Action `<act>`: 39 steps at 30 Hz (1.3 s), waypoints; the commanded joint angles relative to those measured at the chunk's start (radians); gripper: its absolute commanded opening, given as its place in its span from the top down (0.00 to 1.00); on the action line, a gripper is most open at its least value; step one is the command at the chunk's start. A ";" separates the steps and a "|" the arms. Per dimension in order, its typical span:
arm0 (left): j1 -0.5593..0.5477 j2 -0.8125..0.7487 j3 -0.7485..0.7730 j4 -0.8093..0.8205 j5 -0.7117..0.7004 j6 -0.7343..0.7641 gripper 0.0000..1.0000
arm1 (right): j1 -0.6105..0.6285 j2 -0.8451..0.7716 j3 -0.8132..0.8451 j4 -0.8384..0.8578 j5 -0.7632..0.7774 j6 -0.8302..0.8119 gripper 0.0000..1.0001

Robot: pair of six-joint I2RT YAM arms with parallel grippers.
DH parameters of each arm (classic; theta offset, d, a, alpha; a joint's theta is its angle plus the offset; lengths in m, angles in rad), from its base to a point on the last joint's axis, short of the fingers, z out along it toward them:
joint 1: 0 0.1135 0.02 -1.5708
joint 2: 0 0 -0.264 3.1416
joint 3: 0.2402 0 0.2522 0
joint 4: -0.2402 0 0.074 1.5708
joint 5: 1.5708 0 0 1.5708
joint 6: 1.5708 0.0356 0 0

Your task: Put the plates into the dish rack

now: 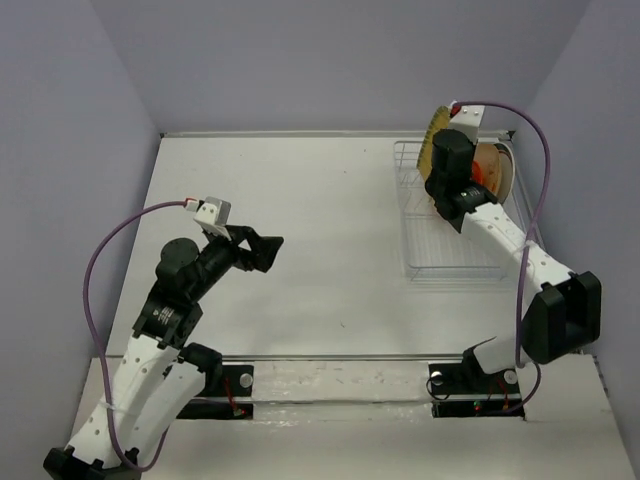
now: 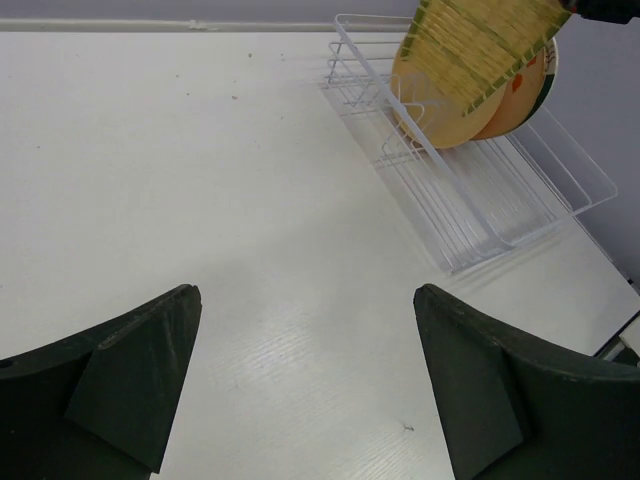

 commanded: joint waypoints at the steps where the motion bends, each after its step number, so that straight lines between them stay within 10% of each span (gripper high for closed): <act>1: 0.002 -0.007 -0.007 0.025 0.005 0.019 0.01 | -0.008 0.021 0.069 0.174 0.119 0.012 0.93; 39: -0.025 0.015 -0.010 0.028 0.008 0.015 0.01 | 0.058 0.270 -0.074 0.101 0.234 0.444 0.85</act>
